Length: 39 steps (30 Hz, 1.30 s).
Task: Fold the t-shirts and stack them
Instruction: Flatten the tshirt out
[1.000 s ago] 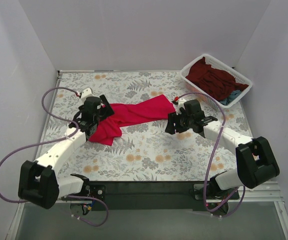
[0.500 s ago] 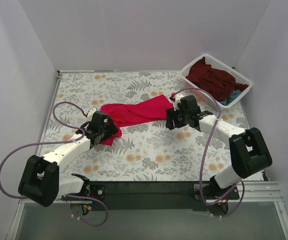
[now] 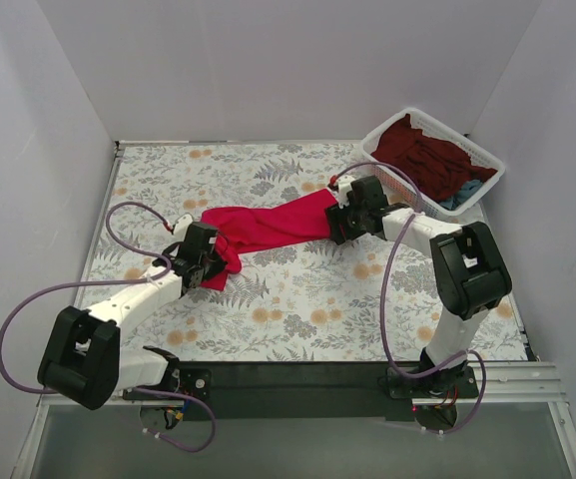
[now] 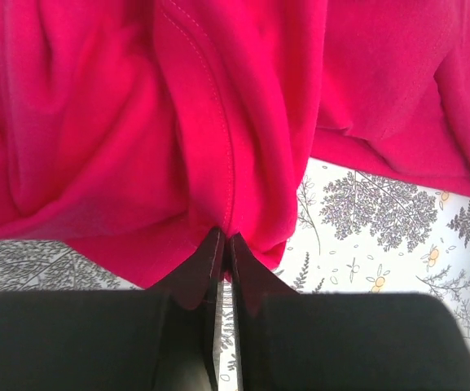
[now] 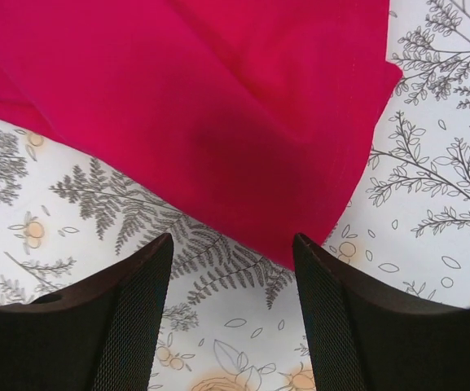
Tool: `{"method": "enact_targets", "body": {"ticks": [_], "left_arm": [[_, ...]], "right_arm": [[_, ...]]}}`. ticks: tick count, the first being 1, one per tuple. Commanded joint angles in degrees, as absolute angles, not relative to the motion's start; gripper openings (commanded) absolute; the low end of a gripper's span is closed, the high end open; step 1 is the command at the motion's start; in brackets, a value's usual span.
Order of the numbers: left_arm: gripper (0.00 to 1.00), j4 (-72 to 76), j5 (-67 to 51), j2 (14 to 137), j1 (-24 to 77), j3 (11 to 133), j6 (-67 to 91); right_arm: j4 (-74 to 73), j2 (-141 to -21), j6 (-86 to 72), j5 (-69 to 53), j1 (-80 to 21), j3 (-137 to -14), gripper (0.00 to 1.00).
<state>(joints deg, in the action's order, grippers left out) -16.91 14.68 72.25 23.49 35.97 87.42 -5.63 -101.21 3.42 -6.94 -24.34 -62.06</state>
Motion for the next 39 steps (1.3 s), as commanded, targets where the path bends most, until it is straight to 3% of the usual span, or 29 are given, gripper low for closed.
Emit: {"method": "enact_targets", "body": {"ticks": [1,7,10,13,14,16,23,31,35,39], "left_arm": [[0.00,-19.24,18.89,69.17,23.64,38.31,85.26],[0.00,-21.53,21.00,65.48,22.50,39.81,82.89],[0.00,-22.58,21.18,64.43,21.36,40.87,81.48],[0.00,-24.25,22.23,63.81,19.78,42.71,79.81],[0.00,-24.78,23.37,63.46,18.64,44.02,78.24],[0.00,-25.66,24.25,62.93,17.06,45.78,76.30],[0.00,-27.77,27.59,60.65,8.10,60.71,67.86],[0.00,-28.65,29.54,57.84,6.86,79.60,57.41],[0.00,-28.39,27.17,57.39,6.86,82.44,53.09],[0.00,-24.79,24.89,58.00,6.86,76.23,52.56]], "right_arm": [[-4.57,-103.61,8.34,-5.89,-24.17,-64.86,0.67],[-4.66,-107.84,10.54,-2.03,-24.08,-66.71,0.67],[-4.66,-108.98,11.51,-0.26,-23.82,-67.85,0.60],[-4.66,-108.64,11.60,-0.62,-23.12,-68.20,0.29],[-4.83,-108.28,12.12,-0.27,-23.03,-68.03,0.10],[-5.36,-105.92,12.39,1.84,-23.03,-67.77,0.01],[-10.01,-90.55,13.01,7.55,-22.85,-67.85,0.01],[-17.93,-70.24,11.61,10.73,-22.76,-69.26,0.01],[-17.84,-62.85,9.93,7.74,-22.85,-66.98,0.01],[-16.53,-61.69,8.62,4.05,-22.76,-62.24,0.03]]}}
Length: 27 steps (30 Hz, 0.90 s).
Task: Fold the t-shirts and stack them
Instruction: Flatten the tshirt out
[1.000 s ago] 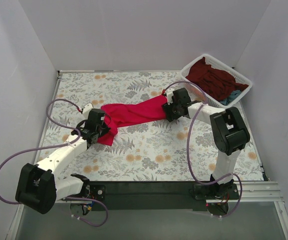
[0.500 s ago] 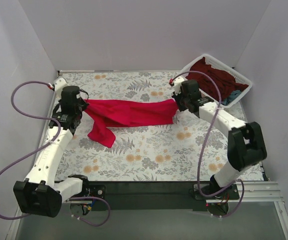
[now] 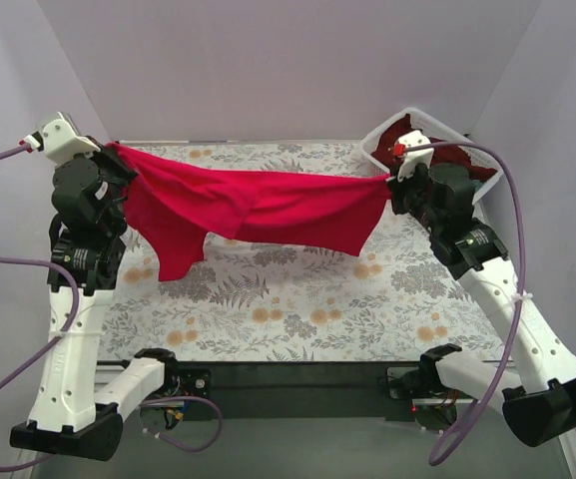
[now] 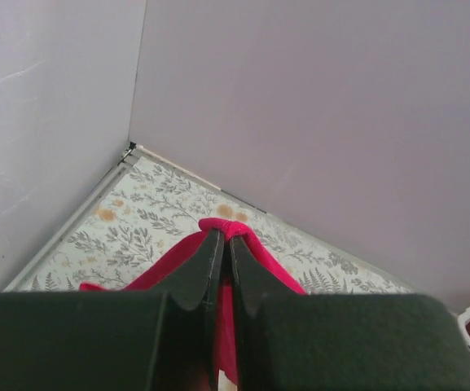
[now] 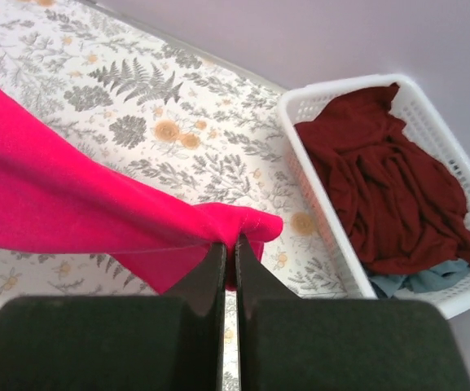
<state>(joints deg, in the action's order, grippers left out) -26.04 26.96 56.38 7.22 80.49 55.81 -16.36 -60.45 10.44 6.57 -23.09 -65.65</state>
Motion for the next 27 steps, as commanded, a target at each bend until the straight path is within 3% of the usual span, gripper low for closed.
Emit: {"method": "enact_targets", "body": {"ticks": [1,10,13,16,17,18,19,21,27], "left_arm": [[0.00,-24.44,24.35,58.79,6.86,74.64,52.99],[0.01,-14.70,21.72,79.68,3.61,61.97,60.99],[0.13,-13.01,20.57,88.11,3.43,64.67,61.26],[0.35,-14.93,17.16,91.75,3.51,68.10,62.75],[0.43,-15.38,16.53,91.50,3.60,68.03,63.54],[0.58,-15.90,15.83,90.80,3.60,67.59,64.59],[0.64,-16.17,14.78,88.18,3.95,66.72,67.12],[0.71,-16.78,12.05,84.83,4.65,62.59,70.21],[0.72,-15.47,7.91,70.77,14.31,46.18,85.23]], "right_arm": [[-16.52,-62.48,8.09,3.96,-22.76,-60.31,0.03],[-16.87,-77.86,2.03,5.28,-22.76,-55.72,0.03],[-17.49,-82.69,0.45,4.66,-22.76,-56.34,0.09],[-18.19,-84.90,-0.96,4.66,-22.76,-57.39,0.36],[-18.45,-85.16,-1.31,4.66,-22.76,-57.74,0.49],[-18.63,-84.73,-1.49,4.75,-22.85,-58.01,0.53],[-18.89,-84.38,-1.67,4.83,-22.85,-58.01,0.57],[-18.90,-82.54,-2.11,4.75,-22.85,-57.66,0.64],[-18.81,-75.68,-3.95,2.20,-23.03,-54.23,0.66]]}}
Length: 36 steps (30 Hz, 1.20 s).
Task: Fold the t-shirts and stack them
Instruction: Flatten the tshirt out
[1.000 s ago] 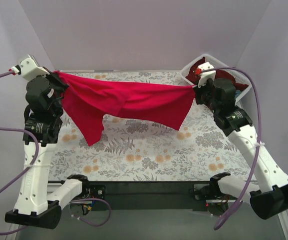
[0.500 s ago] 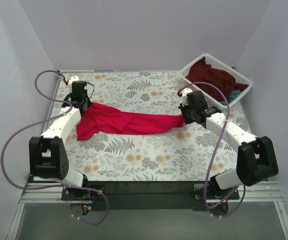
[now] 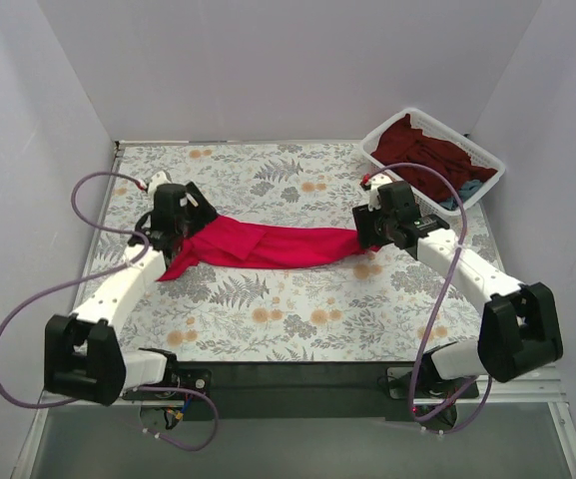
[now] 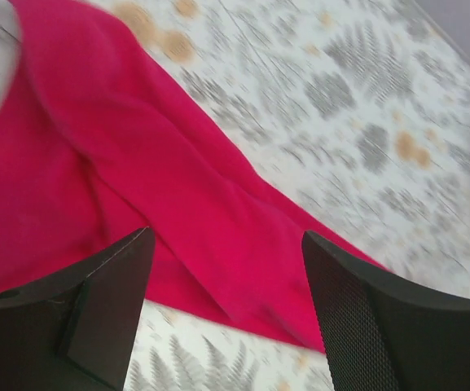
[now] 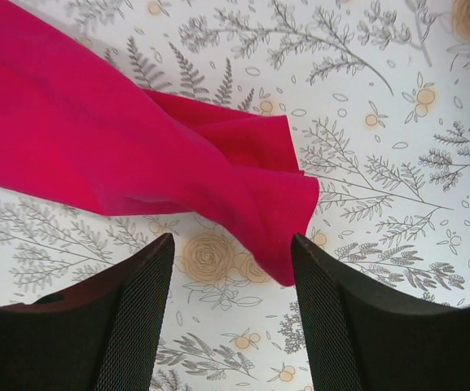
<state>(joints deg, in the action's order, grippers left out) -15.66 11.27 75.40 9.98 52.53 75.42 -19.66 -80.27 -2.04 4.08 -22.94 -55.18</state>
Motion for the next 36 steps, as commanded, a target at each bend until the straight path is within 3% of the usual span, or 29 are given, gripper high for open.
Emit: {"method": "enact_targets", "body": {"ticks": [1,4,10,36], "left_arm": [[0.72,-13.82,7.56,68.40,17.11,44.32,87.52],[0.72,-8.90,6.77,66.19,20.20,37.28,94.73],[0.62,-0.35,5.54,68.64,22.23,31.38,101.60],[0.55,12.30,7.56,81.91,23.47,31.29,103.89]], "right_arm": [[-18.55,-74.89,-4.13,1.68,-23.11,-53.10,0.66],[-17.23,-72.25,-4.83,0.44,-23.20,-51.33,0.66],[-15.12,-69.96,-5.36,-3.07,-23.12,-47.99,0.66],[-12.48,-66.80,-5.36,-3.25,-23.20,-44.30,0.66]]}}
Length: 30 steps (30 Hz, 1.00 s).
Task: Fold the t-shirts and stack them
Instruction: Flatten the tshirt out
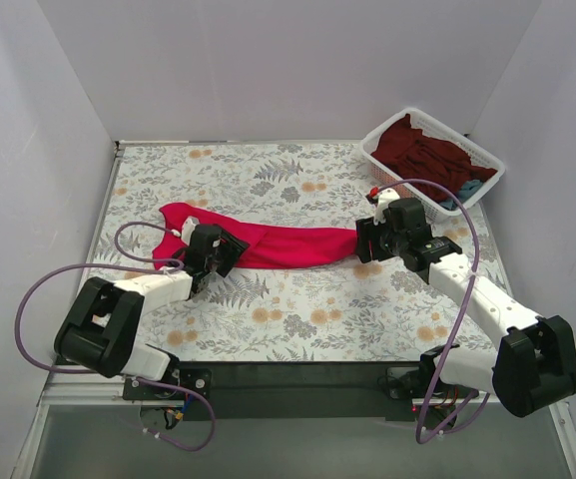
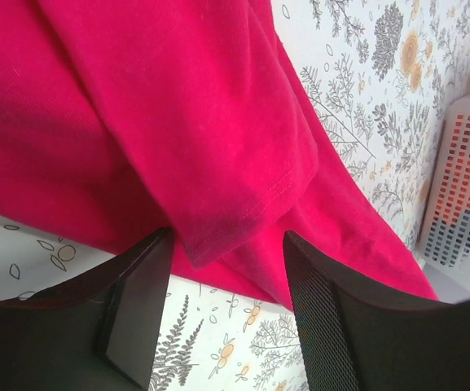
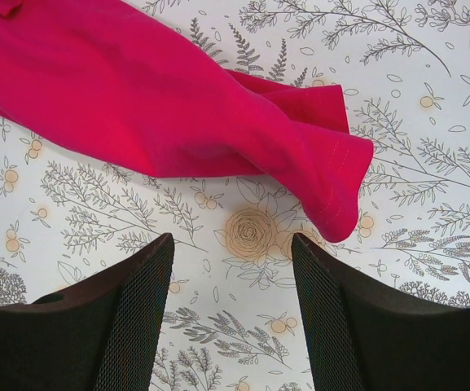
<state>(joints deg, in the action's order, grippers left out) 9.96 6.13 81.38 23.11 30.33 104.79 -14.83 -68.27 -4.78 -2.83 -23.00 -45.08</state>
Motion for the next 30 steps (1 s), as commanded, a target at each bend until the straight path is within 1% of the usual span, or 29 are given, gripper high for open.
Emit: {"method": "enact_targets", "body": {"ticks": [1,6,8,11,16,25,30], "left_arm": [[0.54,12.30,7.21,82.18,23.47,31.90,103.71],[0.46,12.04,7.12,79.90,23.64,31.91,104.24],[0.44,11.60,7.38,78.58,23.64,31.90,104.41],[0.44,10.29,7.73,76.12,23.73,32.08,104.41],[0.44,9.93,7.38,75.59,23.73,32.69,104.41],[0.43,11.60,6.33,80.85,23.73,32.61,105.73],[0.33,12.83,6.59,82.44,23.73,32.78,105.82]], "right_arm": [[-12.31,-66.80,-5.45,-3.34,-23.12,-44.30,0.66],[-12.30,-66.09,-5.36,-3.16,-23.20,-44.12,0.66],[-12.30,-65.83,-5.28,-2.99,-23.20,-44.03,0.66],[-12.22,-65.74,-5.27,-2.99,-23.20,-44.03,0.66],[-12.13,-65.83,-5.27,-3.08,-23.20,-44.21,0.66],[-12.13,-65.83,-5.36,-2.99,-23.20,-44.03,0.66],[-11.69,-66.00,-5.19,-2.90,-23.12,-43.86,0.66]]}}
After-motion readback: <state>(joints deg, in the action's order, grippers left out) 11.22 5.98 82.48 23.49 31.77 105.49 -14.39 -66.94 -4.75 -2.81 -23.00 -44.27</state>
